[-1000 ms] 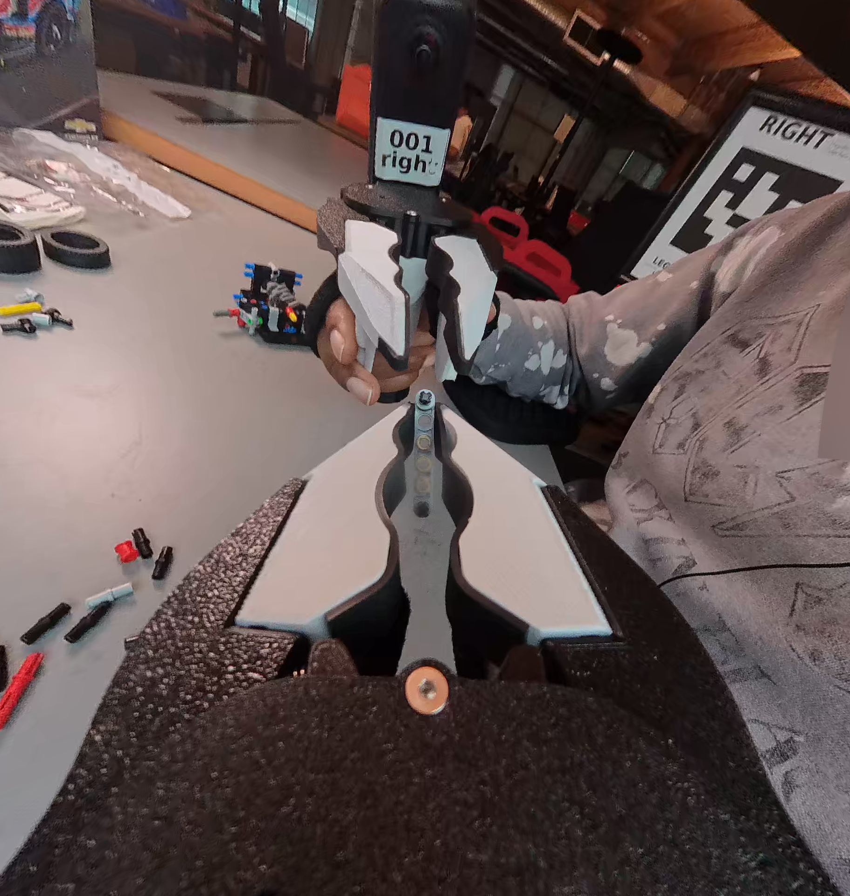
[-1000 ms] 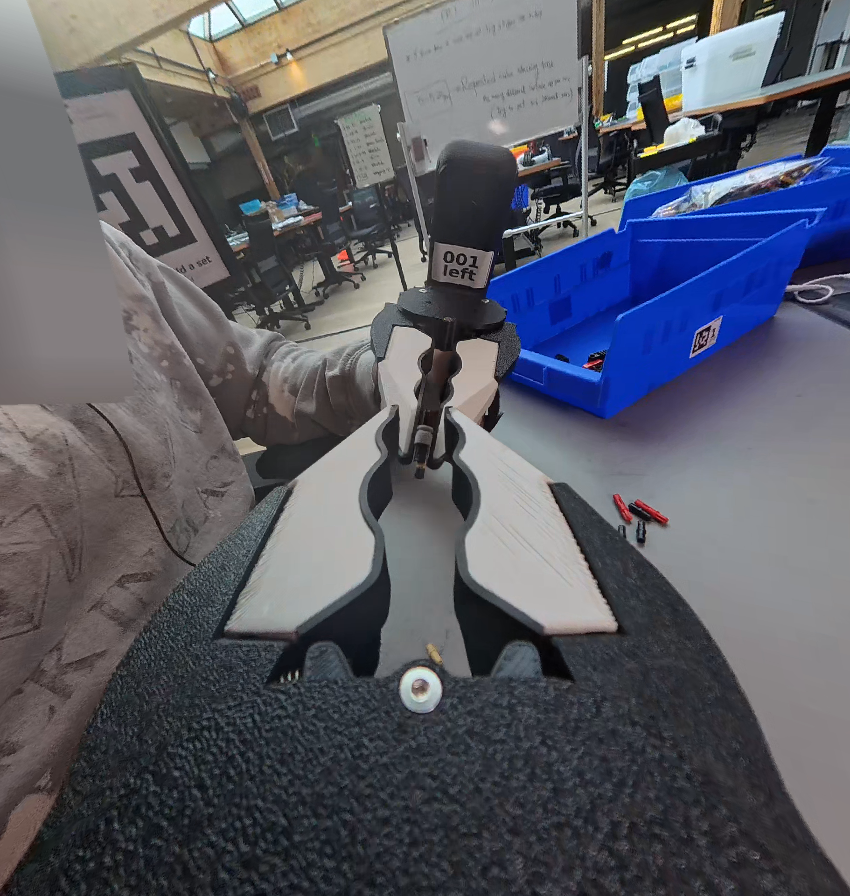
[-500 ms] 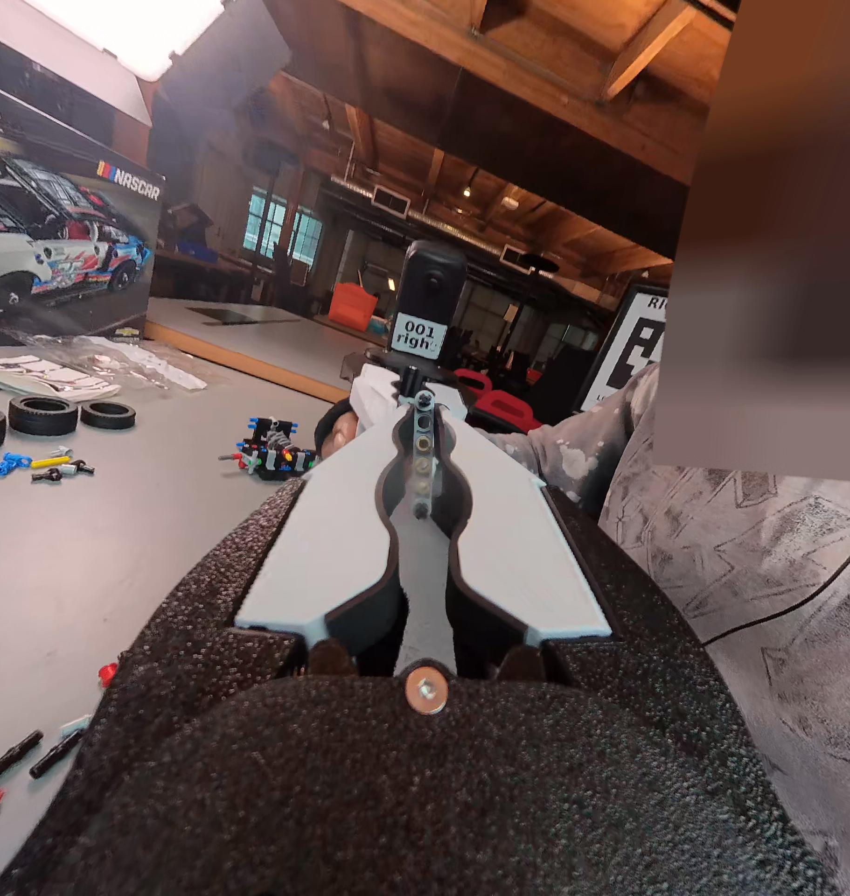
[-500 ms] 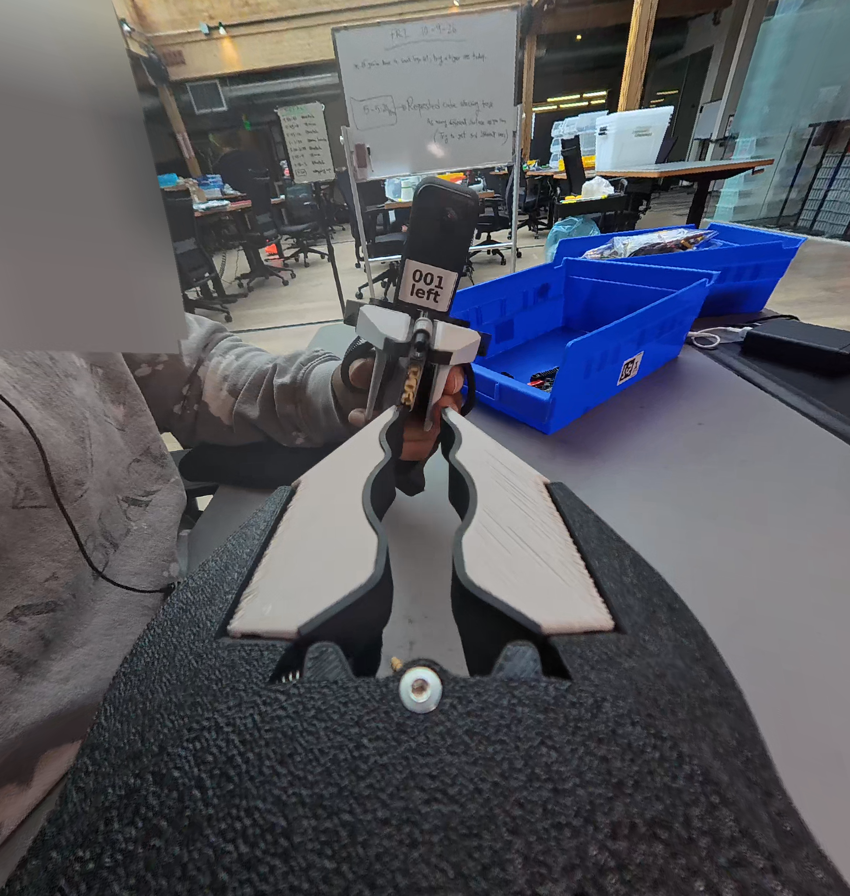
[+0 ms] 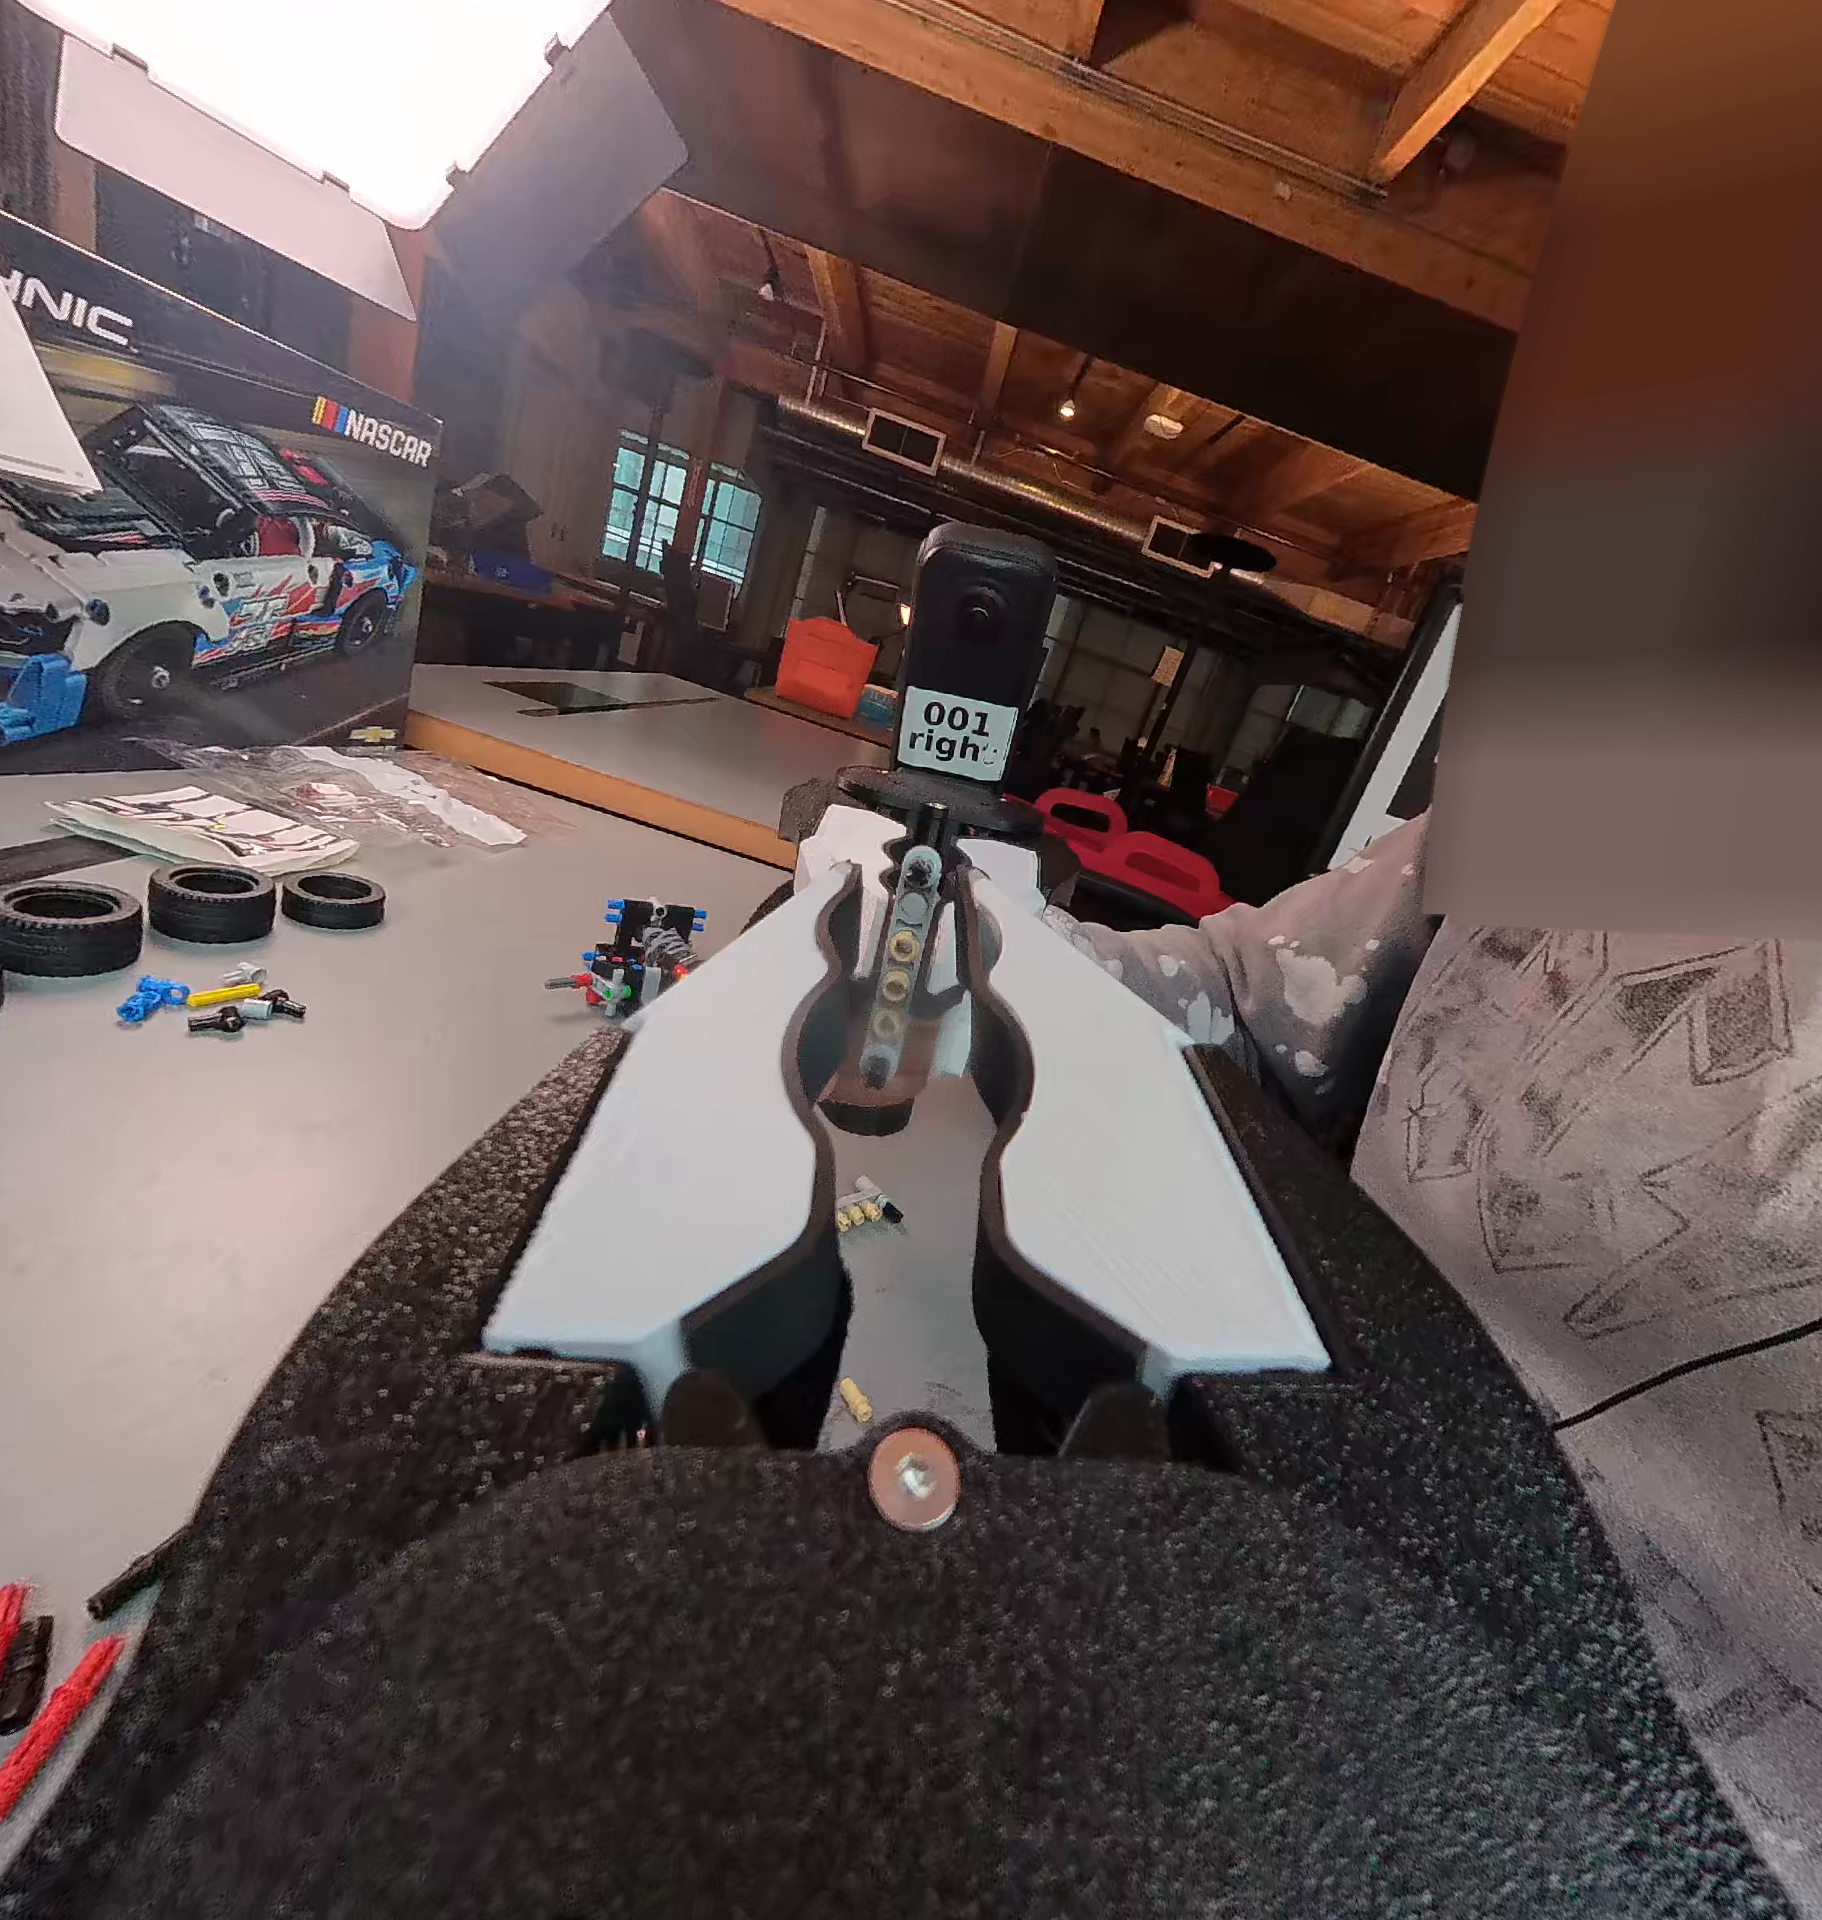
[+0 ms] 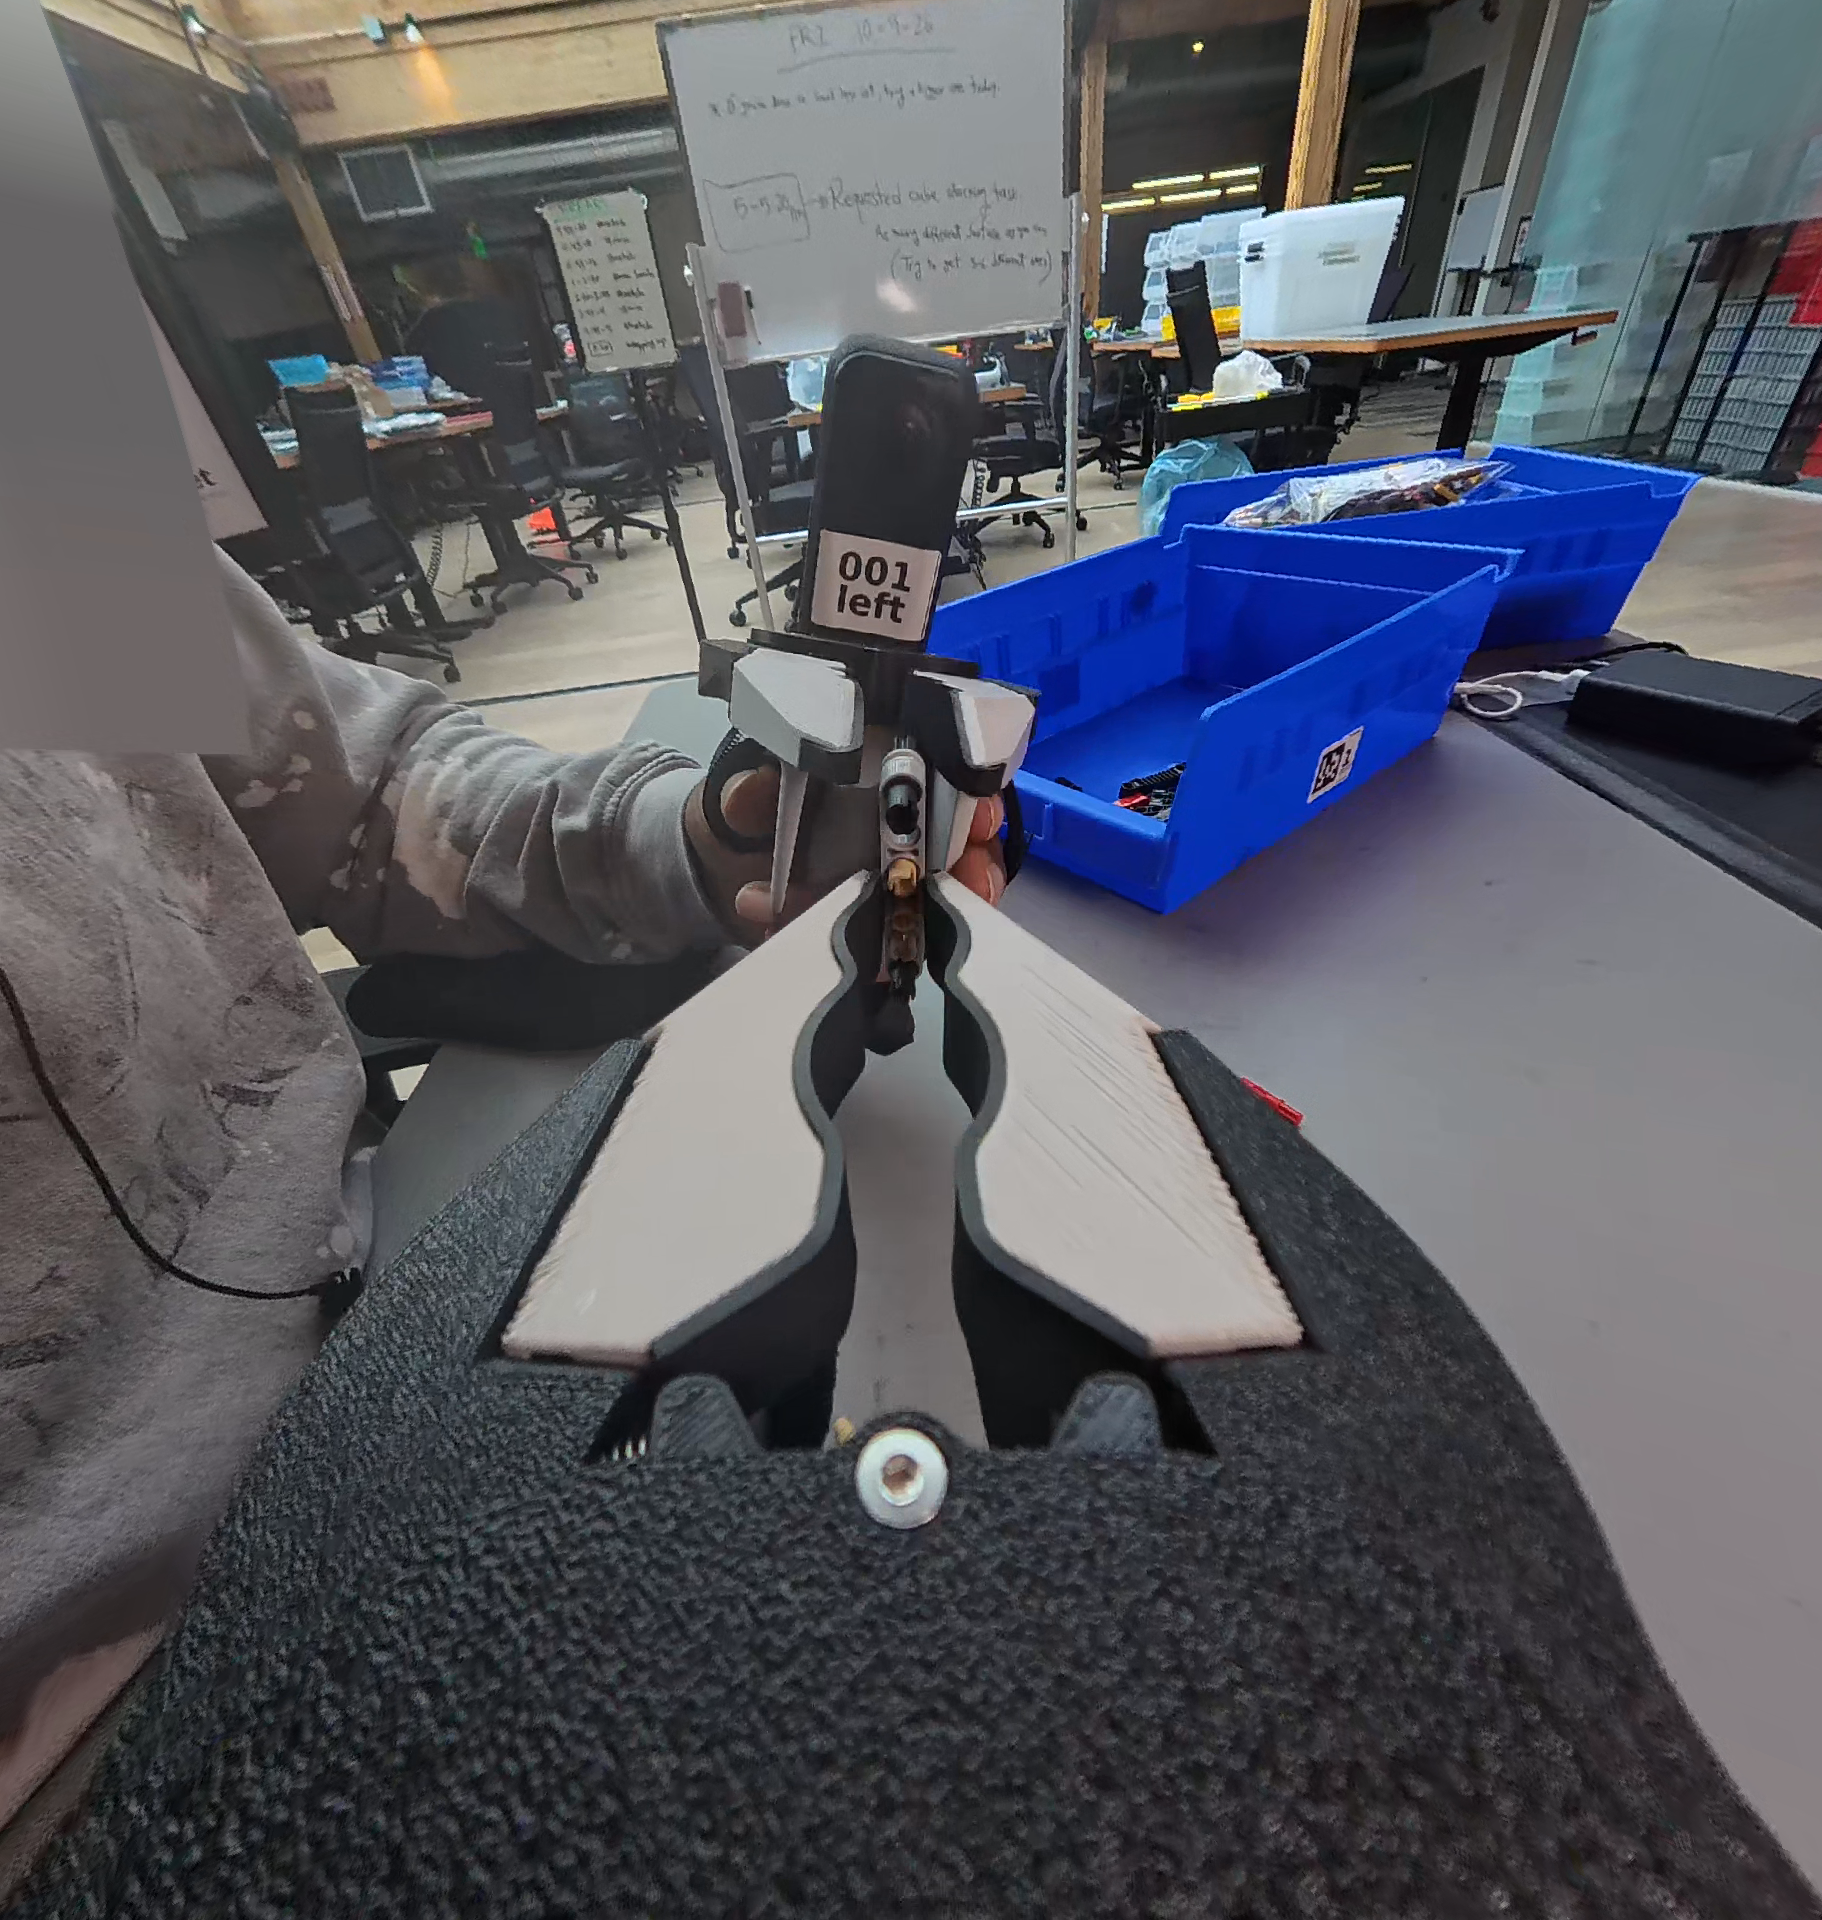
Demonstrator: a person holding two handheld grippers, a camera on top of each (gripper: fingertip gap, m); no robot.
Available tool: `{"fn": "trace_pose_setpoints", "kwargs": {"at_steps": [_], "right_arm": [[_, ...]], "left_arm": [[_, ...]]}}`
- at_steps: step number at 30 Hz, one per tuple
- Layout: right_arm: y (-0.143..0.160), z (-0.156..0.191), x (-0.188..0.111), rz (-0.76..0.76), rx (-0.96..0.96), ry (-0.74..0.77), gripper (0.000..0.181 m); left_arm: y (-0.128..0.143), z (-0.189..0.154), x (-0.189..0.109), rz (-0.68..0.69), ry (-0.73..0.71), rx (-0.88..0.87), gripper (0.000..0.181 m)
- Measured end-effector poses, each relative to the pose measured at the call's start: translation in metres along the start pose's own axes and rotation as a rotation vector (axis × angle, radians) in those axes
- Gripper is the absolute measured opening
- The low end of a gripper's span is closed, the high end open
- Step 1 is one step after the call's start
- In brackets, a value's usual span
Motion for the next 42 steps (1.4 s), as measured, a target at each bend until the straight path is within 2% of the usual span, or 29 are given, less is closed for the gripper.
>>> {"fn": "trace_pose_setpoints", "kwargs": {"at_steps": [5, 7, 13, 16, 20, 23, 33, 42], "right_arm": [[0.003, 0.003, 0.002, 0.035, -0.014, -0.025, 0.007], [0.004, 0.003, 0.002, 0.039, -0.015, -0.032, 0.007], [0.002, 0.004, -0.001, 0.048, -0.048, -0.030, 0.007], [-0.002, 0.008, -0.002, 0.024, -0.086, -0.014, 0.016], [-0.005, 0.013, -0.002, -0.005, -0.130, -0.001, 0.007], [-0.005, 0.013, -0.003, -0.010, -0.154, 0.003, 0.007], [0.005, 0.005, -0.002, -0.093, -0.043, -0.076, 0.007], [0.011, 0.001, 0.001, -0.074, -0.024, -0.102, 0.007]], "left_arm": [[0.000, -0.003, 0.002, 0.059, -0.004, 0.044, 0.015], [0.000, -0.005, 0.002, 0.082, 0.010, 0.054, 0.006], [-0.001, -0.007, 0.002, 0.097, 0.009, 0.078, 0.006], [-0.001, -0.008, 0.003, 0.089, 0.017, 0.089, 0.005], [0.002, -0.011, 0.007, 0.094, 0.033, 0.119, 0.005], [0.000, -0.013, 0.006, 0.115, 0.026, 0.139, 0.005], [-0.009, -0.015, 0.002, 0.269, -0.029, 0.217, 0.006], [-0.011, -0.012, -0.001, 0.374, -0.049, 0.169, 0.006]]}}
Point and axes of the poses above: each gripper's, where its closed fingertips meet, x out along the fingers, y out of its underside, z = x × y across the jaws, the point moved 10 cm from there along -x, back along the fingers, and after that the axes turned 3 degrees about z, right-handed, at the moved point
